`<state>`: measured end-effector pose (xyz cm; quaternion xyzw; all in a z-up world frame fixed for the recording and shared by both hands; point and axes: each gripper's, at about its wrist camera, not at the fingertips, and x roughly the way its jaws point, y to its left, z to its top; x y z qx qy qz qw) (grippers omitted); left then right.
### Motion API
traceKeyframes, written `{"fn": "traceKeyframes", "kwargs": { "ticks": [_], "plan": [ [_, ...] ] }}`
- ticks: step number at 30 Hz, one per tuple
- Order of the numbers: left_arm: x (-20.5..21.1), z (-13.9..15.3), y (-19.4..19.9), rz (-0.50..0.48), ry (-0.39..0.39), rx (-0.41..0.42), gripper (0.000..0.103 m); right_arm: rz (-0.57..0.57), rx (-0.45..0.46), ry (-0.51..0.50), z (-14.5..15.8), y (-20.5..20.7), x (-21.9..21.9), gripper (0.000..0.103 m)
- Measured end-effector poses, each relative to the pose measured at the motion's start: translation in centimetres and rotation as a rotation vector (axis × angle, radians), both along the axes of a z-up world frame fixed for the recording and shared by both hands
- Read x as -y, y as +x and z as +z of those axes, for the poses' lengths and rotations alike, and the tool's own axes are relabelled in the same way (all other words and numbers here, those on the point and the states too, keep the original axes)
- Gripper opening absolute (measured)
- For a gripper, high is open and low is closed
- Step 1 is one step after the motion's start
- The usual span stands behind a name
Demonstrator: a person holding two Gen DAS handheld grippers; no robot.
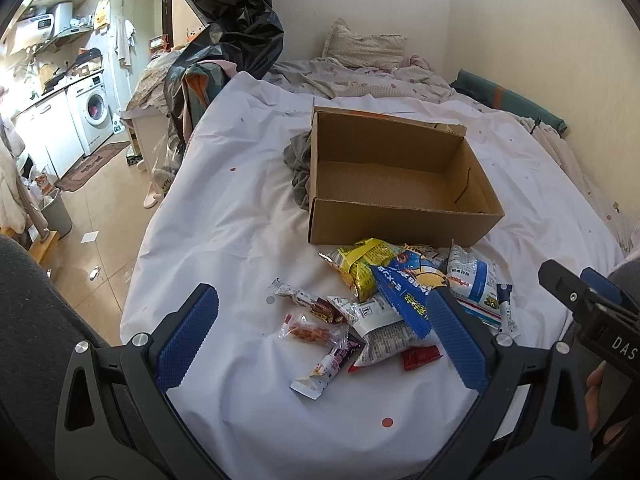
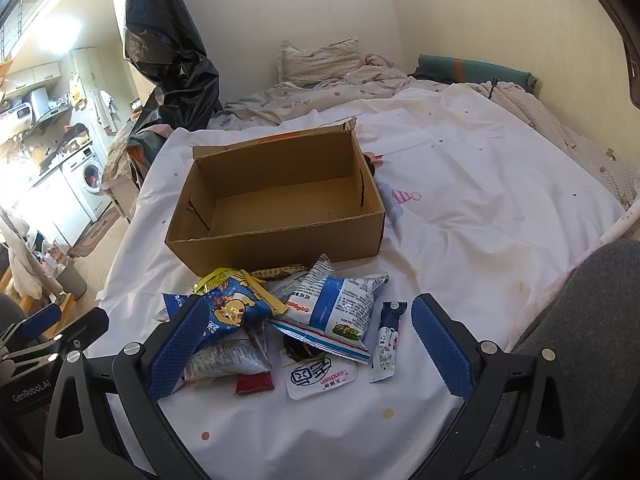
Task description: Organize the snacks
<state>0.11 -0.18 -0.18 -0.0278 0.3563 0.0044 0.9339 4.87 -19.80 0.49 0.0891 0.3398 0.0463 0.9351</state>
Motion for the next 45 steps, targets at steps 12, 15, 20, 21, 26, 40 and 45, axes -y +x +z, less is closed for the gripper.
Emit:
{"fn": "traceKeyframes", "kwargs": {
  "ticks": [12, 15, 20, 21, 26, 40, 45],
  "plan": [
    [-0.2, 1.4, 3.2, -0.013, 0.017, -0.091, 0.103, 0.032, -0.141, 0.132, 0.5, 4.0, 2.3, 0.103],
    [-0.6, 1.8, 4.9, -0.004, -0.007, -0.126, 0.103, 0.051, -0.209, 0.154, 0.5, 6.7, 3.4, 0.103],
    [-1.8, 1.9, 8.3, 0.039, -0.081, -0.213, 0.103, 0.051, -0.280, 0.199, 0.1, 10.2, 5.5, 0.103],
    [-2.0, 1.8, 9.0, 0.048, -0.099, -0.232, 0.103, 0.043, -0.295, 0.213, -0.1, 10.8, 5.9, 0.103],
    [-1.1, -0.2, 11.9, 0.035, -0.176, -0.358, 0.101, 0.014, -0.355, 0.280, -2.0, 12.4, 7.4, 0.103],
    [12.7, -8.6, 14.5, -0.467, 0.329, -0.600, 0.095, -0.024, -0.448, 0.325, -4.2, 12.8, 8.6, 0.103],
    [12.5, -7.9, 14.7, -0.492, 0.330, -0.585, 0.052, -0.017, -0.450, 0.307, -4.2, 12.9, 8.4, 0.103]
  ]
}}
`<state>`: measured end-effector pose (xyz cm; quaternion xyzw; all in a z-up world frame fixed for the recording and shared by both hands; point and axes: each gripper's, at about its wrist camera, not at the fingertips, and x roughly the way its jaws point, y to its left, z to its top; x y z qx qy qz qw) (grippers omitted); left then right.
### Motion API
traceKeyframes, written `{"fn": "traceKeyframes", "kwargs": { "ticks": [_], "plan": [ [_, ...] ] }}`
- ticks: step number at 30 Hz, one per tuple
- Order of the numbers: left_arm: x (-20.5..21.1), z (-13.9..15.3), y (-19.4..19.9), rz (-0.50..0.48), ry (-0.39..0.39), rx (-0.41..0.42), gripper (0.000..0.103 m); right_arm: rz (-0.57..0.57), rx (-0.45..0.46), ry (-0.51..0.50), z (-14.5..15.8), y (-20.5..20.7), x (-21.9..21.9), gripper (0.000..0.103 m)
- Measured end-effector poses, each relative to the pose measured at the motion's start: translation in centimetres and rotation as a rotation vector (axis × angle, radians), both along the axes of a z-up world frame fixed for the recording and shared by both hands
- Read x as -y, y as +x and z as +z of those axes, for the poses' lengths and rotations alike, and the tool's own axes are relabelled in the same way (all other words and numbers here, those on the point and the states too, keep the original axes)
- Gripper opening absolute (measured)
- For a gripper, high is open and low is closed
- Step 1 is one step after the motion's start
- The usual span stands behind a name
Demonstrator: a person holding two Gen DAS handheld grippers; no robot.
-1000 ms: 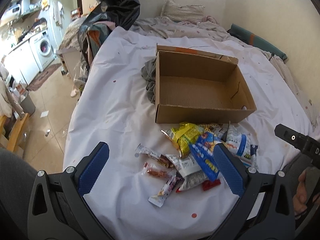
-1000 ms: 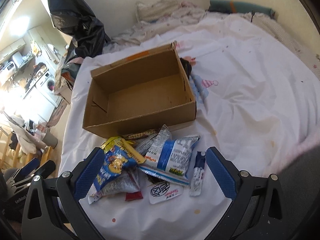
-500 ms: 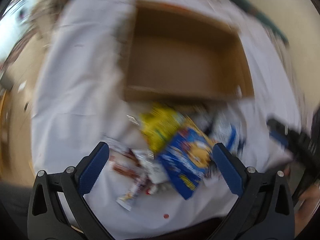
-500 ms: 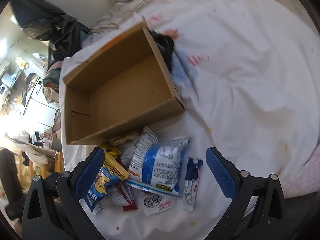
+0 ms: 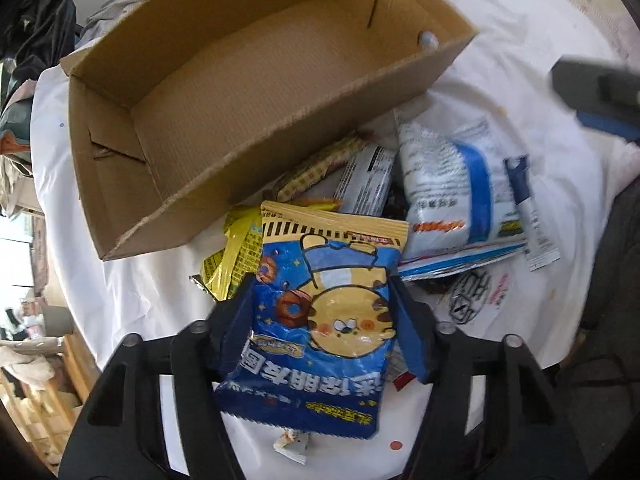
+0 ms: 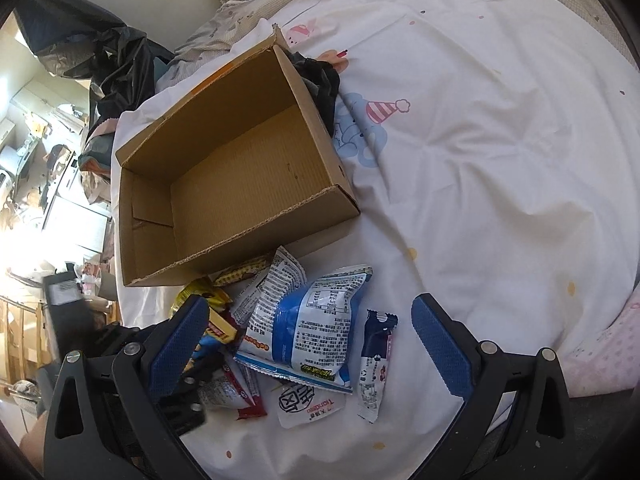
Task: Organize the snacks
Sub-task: 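Grasp the blue cartoon bag with the left tool while the right tool grasps the white-blue bag, then lower both bags into the box and open both tools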
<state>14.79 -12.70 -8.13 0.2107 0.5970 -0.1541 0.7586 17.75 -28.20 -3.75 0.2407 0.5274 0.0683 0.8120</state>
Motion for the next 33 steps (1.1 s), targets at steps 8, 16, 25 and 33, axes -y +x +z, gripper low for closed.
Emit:
{"fn": "traceKeyframes", "kwargs": {
  "ticks": [8, 16, 25, 33],
  "plan": [
    [-5.3, 5.3, -1.4, 0.132, -0.182, 0.044, 0.044, 0.032, -0.096, 0.087, -2.0, 0.6, -0.4, 0.103],
    [-11.1, 5.6, -2.3, 0.397, -0.298, 0.116, 0.044, 0.068, -0.258, 0.157, -5.3, 2.4, -3.6, 0.102],
    [-12.3, 5.3, -1.9, 0.474, -0.325, 0.142, 0.044, 0.060, -0.363, 0.007, -8.7, 5.0, -6.3, 0.083],
    [-12.7, 5.8, -2.4, 0.484, -0.333, 0.175, 0.044, 0.104, -0.282, -0.007, -5.4, 3.4, -6.3, 0.069]
  ]
}}
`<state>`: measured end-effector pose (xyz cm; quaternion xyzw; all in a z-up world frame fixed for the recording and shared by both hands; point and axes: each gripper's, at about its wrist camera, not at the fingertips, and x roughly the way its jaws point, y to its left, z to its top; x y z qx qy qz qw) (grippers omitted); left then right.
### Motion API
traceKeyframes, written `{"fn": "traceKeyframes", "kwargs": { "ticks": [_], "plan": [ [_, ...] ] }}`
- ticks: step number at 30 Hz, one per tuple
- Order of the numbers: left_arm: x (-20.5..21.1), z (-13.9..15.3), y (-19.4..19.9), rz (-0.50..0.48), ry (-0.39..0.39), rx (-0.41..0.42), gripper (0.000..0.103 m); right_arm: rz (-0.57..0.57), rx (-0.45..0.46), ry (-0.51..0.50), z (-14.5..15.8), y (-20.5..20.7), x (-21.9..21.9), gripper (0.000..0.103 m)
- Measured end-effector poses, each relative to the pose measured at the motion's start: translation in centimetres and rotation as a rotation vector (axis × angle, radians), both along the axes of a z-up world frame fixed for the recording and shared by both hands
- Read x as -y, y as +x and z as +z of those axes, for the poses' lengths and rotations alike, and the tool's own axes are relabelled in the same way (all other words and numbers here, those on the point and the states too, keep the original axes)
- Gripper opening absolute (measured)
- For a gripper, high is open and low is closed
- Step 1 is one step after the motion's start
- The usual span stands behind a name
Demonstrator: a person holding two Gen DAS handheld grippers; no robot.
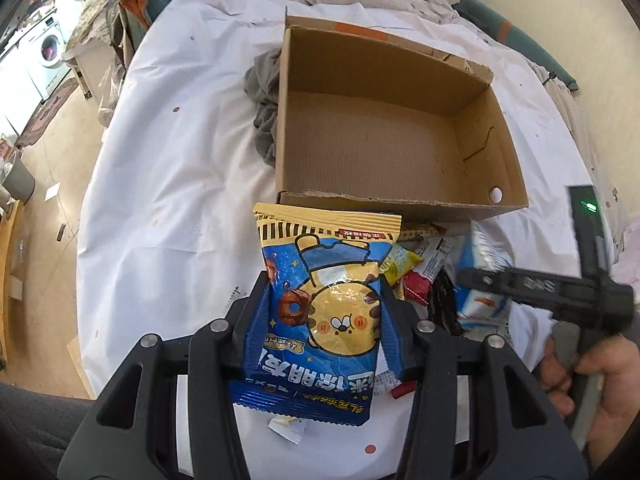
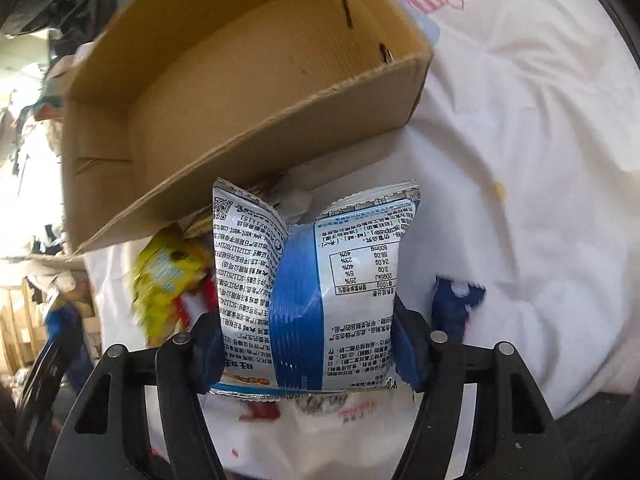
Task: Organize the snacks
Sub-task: 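Lower both bags into the box and open both tools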
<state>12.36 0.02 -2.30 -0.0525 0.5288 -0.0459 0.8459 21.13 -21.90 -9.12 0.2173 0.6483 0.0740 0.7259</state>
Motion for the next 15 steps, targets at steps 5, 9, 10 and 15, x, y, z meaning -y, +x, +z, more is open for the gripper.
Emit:
{"fn": "traceKeyframes", "kwargs": {
  "ticks": [5, 9, 10, 15],
  "plan": [
    [-0.4, 1.3, -0.1, 0.025, -0.008, 0.039, 0.044, 0.024, 0.137, 0.065, 4.4, -2.2, 1.4, 0.069],
    [-0.2, 3.3, 0.8, 0.034, -0.009, 0.101, 0.044, 0.049, 0.287, 0.114, 7.4, -3.1, 2.2, 0.069],
    [0.0, 4.2, 1.2, 0.034, -0.013, 0.124, 0.044, 0.054, 0.328, 0.115, 8.0, -3.1, 2.7, 0.069],
    [0.9, 6.4, 4.0, 0.022, 0.017, 0.186, 0.044, 0.044, 0.434, 0.162, 8.2, -2.8, 3.2, 0.069]
  ]
}}
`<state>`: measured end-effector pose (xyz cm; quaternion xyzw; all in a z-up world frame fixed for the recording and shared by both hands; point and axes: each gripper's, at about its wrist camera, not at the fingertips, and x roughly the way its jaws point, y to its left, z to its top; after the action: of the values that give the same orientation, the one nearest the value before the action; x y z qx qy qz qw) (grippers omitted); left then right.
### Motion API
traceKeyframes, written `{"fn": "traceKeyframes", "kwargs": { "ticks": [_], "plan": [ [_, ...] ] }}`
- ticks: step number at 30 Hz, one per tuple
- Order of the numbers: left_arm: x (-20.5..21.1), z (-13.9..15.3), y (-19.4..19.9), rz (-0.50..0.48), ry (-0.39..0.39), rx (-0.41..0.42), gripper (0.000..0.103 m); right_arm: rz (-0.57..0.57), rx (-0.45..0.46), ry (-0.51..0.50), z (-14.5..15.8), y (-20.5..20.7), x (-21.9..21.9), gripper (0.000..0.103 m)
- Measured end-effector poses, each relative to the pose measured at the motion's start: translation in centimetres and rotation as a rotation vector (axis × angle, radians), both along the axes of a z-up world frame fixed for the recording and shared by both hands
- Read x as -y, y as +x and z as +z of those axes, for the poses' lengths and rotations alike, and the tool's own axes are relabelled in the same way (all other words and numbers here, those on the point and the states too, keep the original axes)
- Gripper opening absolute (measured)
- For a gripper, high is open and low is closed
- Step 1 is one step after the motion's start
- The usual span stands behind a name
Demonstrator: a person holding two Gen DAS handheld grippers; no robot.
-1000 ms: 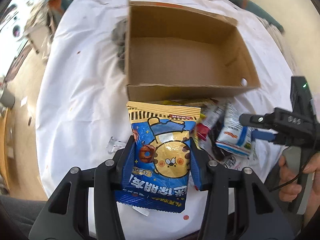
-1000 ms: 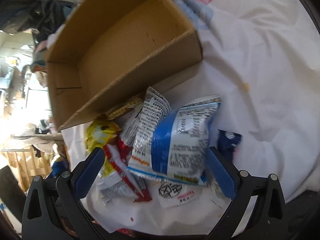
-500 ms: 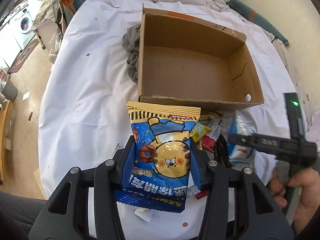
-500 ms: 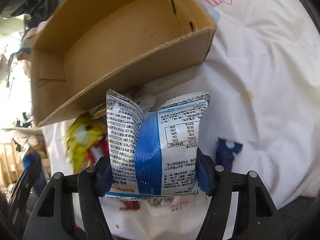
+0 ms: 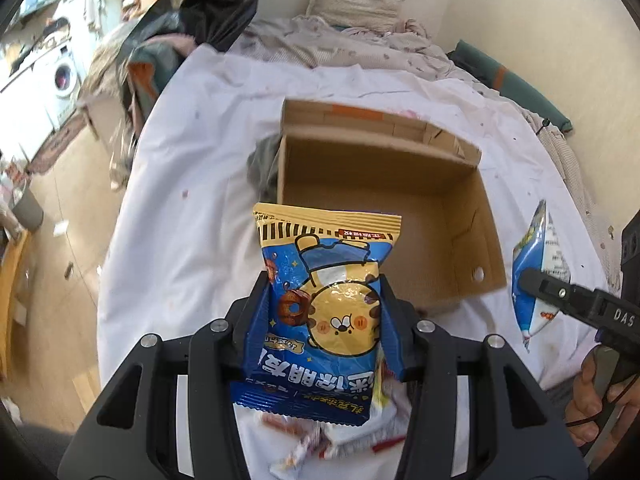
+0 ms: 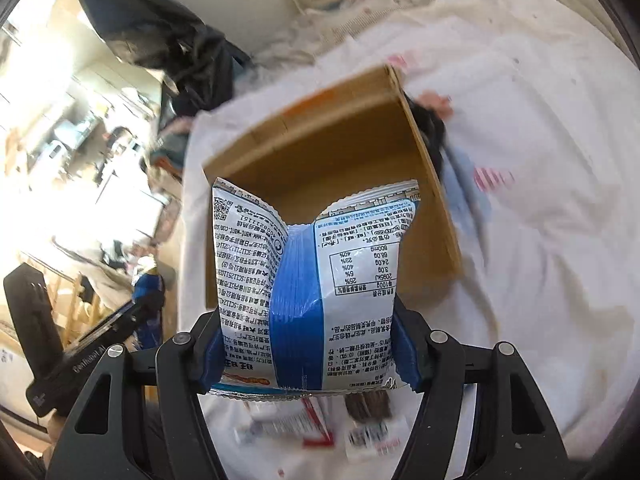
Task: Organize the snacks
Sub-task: 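Lower both bags into the box and open both tools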
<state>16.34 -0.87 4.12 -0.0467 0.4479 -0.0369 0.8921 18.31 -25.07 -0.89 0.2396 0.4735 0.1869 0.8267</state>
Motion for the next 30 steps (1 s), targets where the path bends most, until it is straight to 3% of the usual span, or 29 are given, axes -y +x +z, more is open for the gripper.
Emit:
{"fn": "traceKeyframes", "kwargs": {
  "ticks": [6, 11, 15, 20, 30],
  "plan": [
    [1.3, 1.2, 4.4, -0.024, 0.015, 0.076, 0.044, -0.017, 0.044, -0.037, -1.0, 4.0, -2.1, 0.069],
    [2.5, -0.9, 7.6, -0.039, 0.039, 0.086, 0.044, -0.008, 0.062, -0.080, -2.9, 6.2, -2.9, 0.069],
    [2.9, -3.4, 7.9, -0.055, 0.033, 0.086, 0.044, -0.007, -0.005, -0.128, -5.1, 6.7, -3.3, 0.070],
    [3.4, -5.2, 8.7, -0.074, 0.045, 0.046, 0.044, 0.021, -0.026, -0.182, -4.9, 7.4, -3.9, 0.070],
    [3.2, -5.7, 9.2, -0.069, 0.052, 0.030, 0.045, 0.036, -0.058, -0.204, -5.2, 7.7, -4.3, 0.071]
  ]
}}
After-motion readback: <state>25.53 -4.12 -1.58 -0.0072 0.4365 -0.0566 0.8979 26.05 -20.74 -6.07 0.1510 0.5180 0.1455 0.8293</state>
